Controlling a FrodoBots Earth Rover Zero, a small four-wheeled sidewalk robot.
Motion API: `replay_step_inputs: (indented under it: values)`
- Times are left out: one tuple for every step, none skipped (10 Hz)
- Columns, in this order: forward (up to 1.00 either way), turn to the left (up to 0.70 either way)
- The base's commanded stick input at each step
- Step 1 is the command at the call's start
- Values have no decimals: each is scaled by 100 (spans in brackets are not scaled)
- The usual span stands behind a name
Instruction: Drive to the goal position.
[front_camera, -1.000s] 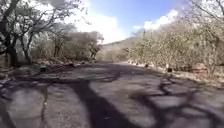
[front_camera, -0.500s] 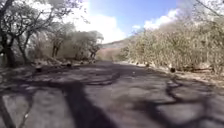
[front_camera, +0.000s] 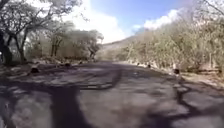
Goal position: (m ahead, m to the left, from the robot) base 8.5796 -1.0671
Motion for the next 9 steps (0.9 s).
replay_step_inputs:
  values:
    - [70,0]
    - [70,0]
    - [70,0]
    - [70,0]
    - [70,0]
    - [70,0]
    - [70,0]
    - [70,0]
    - [70,0]
